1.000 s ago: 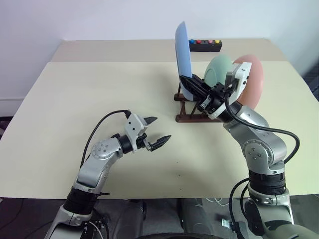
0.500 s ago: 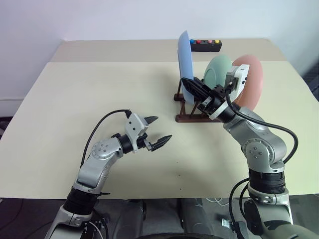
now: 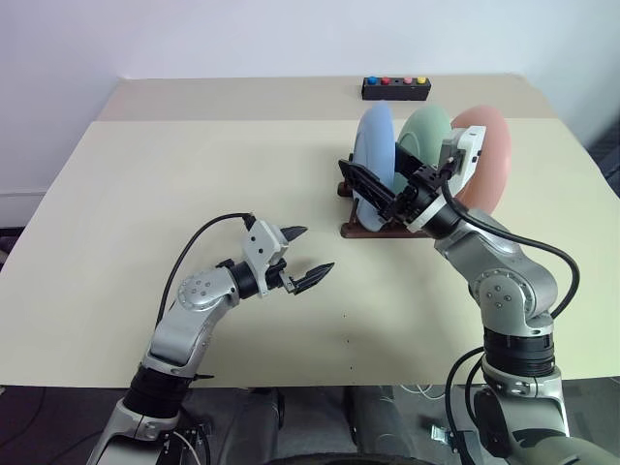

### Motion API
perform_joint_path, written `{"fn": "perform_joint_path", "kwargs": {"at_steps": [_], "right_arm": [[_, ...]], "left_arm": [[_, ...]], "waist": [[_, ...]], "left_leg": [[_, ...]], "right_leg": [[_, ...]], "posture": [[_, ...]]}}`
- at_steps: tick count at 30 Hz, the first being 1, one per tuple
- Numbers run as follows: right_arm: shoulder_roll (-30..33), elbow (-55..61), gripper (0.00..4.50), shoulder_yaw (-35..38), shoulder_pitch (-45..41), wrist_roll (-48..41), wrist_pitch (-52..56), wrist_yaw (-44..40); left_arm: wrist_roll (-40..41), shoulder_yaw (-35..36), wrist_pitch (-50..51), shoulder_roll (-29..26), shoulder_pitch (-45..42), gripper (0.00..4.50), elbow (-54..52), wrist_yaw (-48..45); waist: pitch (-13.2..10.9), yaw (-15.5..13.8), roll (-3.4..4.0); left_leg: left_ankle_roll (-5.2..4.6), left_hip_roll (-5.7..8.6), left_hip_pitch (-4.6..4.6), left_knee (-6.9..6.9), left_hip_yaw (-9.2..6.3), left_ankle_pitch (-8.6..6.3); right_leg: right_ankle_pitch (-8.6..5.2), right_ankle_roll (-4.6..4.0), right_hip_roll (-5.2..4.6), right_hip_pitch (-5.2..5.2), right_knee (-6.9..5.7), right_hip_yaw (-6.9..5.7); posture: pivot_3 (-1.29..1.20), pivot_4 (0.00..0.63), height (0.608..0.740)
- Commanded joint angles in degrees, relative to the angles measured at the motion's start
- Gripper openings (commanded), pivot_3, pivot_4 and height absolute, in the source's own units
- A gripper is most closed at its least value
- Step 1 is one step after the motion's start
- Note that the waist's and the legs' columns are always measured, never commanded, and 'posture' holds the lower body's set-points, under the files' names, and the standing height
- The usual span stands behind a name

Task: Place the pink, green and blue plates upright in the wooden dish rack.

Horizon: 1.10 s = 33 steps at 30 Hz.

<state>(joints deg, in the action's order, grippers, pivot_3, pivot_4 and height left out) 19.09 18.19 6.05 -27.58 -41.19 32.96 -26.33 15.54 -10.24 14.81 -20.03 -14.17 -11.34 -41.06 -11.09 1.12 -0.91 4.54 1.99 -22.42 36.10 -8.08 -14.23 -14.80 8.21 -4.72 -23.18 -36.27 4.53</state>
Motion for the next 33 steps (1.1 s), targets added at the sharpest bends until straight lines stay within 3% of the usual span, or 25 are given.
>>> {"fn": "perform_joint_path", "kwargs": {"at_steps": [1, 17, 24, 30, 33], "right_arm": [[0.59, 1.54, 4.46, 0.93, -0.61, 0.71, -1.16, 0.03], [6.69, 2.86, 4.46, 0.88, -5.47, 8.08, -2.63, -0.17], [12.35, 5.08, 4.46, 1.18, -7.92, 13.2, -5.93, -2.57], [20.5, 8.36, 4.46, 9.42, -2.51, 10.19, -8.72, -9.88], [25.59, 9.93, 4.46, 18.07, 8.24, 7.93, -8.12, -16.23]], "left_arm": [[0.25, 0.22, -0.48, 0.16, -0.45, 4.5, -1.27, -0.15], [0.22, -0.26, -0.56, 0.62, -0.47, 4.5, -0.99, -0.52], [-0.1, 0.27, -1.46, 1.08, -0.39, 4.5, -0.42, 0.09], [-0.6, 4.23, -3.23, -0.38, -0.98, 4.5, 1.69, 1.97], [-0.67, 8.35, -5.05, -3.6, -0.65, 4.5, 4.34, 1.78]], "waist": [[0.0, 0.0, 0.0], [-0.01, -0.04, 0.02], [-0.02, -0.1, 0.03], [-0.02, -0.31, 0.02], [-0.01, -0.53, 0.01]], "left_leg": [[0.0, 0.0, 0.0, 0.0, 0.0, 0.0], [0.0, 0.0, -0.01, -0.01, 0.0, 0.0], [0.0, 0.0, -0.02, -0.01, 0.0, 0.0], [-0.01, 0.0, -0.03, -0.01, 0.01, -0.01], [-0.03, 0.0, -0.03, 0.0, 0.01, -0.02]], "right_leg": [[0.0, 0.0, 0.0, 0.0, 0.0, 0.0], [0.0, 0.0, 0.0, 0.0, 0.02, 0.0], [0.0, 0.0, 0.0, 0.0, 0.03, 0.0], [-0.01, 0.01, -0.01, 0.02, 0.07, -0.01], [-0.01, 0.01, -0.01, 0.05, 0.09, -0.01]], "posture": [[0.0, 0.15, 0.74], [0.0, 0.15, 0.74], [0.0, 0.15, 0.74], [0.0, 0.15, 0.74], [0.0, 0.15, 0.74]]}}
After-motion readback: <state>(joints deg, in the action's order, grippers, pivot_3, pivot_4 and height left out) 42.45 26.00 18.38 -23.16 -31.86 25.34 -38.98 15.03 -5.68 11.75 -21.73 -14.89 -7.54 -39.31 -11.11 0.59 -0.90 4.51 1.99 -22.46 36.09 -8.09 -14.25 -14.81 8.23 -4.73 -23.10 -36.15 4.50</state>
